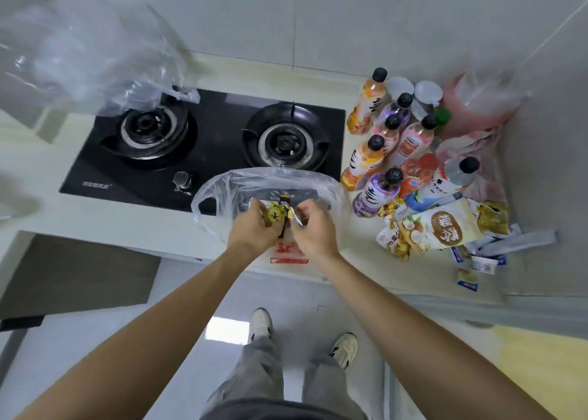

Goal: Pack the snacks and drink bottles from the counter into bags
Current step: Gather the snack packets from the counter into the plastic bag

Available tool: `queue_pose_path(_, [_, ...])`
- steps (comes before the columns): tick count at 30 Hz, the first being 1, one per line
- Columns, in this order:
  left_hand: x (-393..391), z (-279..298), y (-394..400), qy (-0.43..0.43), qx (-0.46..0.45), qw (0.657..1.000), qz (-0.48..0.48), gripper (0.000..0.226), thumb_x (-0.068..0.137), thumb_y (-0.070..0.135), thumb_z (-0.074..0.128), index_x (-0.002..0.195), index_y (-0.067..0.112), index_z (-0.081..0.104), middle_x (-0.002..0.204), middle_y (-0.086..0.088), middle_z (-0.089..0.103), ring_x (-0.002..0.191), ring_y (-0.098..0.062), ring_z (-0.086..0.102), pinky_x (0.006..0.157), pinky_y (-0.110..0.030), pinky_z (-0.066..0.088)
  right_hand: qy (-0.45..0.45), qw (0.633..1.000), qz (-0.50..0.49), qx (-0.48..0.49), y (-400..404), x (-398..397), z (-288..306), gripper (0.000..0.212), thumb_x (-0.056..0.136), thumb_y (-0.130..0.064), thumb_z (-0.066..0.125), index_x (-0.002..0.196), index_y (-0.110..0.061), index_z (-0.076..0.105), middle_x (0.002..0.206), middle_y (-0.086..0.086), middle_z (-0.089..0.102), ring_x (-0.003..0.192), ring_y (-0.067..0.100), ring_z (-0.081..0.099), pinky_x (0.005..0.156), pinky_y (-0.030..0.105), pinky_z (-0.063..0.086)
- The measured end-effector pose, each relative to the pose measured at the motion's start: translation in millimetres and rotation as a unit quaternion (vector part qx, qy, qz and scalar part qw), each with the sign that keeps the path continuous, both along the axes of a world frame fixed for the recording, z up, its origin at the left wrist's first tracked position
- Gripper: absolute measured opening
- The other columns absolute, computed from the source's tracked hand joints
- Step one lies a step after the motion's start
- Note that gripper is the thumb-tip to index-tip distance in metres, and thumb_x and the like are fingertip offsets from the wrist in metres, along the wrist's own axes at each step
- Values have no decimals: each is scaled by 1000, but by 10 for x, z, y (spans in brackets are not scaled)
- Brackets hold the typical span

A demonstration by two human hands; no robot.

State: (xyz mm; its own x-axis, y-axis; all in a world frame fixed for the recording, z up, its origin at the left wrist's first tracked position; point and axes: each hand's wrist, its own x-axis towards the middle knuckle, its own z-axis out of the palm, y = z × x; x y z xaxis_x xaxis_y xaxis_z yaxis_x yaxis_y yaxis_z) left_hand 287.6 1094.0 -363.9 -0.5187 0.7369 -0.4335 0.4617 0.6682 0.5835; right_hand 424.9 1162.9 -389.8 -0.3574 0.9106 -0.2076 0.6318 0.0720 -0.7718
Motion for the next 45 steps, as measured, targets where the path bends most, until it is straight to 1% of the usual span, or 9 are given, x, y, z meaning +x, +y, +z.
queue_pose_path(3, [-99,-97,150,0,6,1000,-8,43,83,49,68,111,27,44,89,0,70,80,-27,70,71,-46,61,-70,996,9,54,66,-138,-62,23,89,-14,72,108,-22,60,106,-2,67,102,20,62,81,36,55])
queue_pose_path(7, [-152,-130,243,0,30,999,-22,43,84,42,70,118,25,50,114,-5,66,105,-30,64,85,-41,53,-155,983,20,94,107,-199,-110,36,82,-6,74,112,-16,56,118,5,58,119,31,53,88,40,54])
queue_pose_path(11, [-136,-75,106,68,56,993,-75,40,91,38,67,124,23,51,129,-2,53,108,-27,59,77,-38,49,-143,986,41,74,-10,-168,-54,54,77,-7,76,126,-16,56,129,6,53,131,30,46,96,43,54])
queue_pose_path(16, [-2,94,-53,142,101,973,-149,35,90,27,63,122,19,52,124,-3,55,117,-28,49,85,-45,52,-65,987,6,145,-209,64,186,31,86,-10,69,115,-16,59,118,3,60,114,26,58,89,40,53])
queue_pose_path(22, [640,258,176,112,166,945,-257,30,90,22,63,119,19,58,120,-2,60,115,-28,53,79,-41,52,-55,979,-96,170,-256,839,322,21,86,-6,64,107,-8,60,112,8,59,106,29,58,86,41,52])
queue_pose_path(30, [1898,99,586,47,149,930,-333,40,92,25,63,132,19,57,126,-4,59,119,-27,57,87,-43,55,-100,962,-209,147,-80,2114,139,35,82,-1,67,116,-11,62,118,8,62,109,30,55,91,41,51])
queue_pose_path(36, [2646,-111,912,68,102,921,-369,52,94,32,60,143,18,49,142,-8,48,129,-32,45,95,-46,51,-142,952,-270,33,81,3025,-151,45,92,-13,67,135,-16,56,139,3,52,128,27,44,101,42,48])
queue_pose_path(39, [2890,-211,1139,95,89,920,-371,61,94,33,60,151,18,42,148,-12,42,137,-35,37,102,-52,49,-156,953,-258,9,150,3350,-294,43,92,-13,68,133,-19,58,137,1,51,126,26,44,96,42,52])
queue_pose_path(45, [3193,-410,1496,187,76,905,-375,74,88,37,68,151,21,35,146,-14,39,134,-36,37,100,-51,48,-196,968,-155,30,231,3586,-477,48,89,-10,70,135,-18,58,140,1,50,125,26,44,97,40,52])
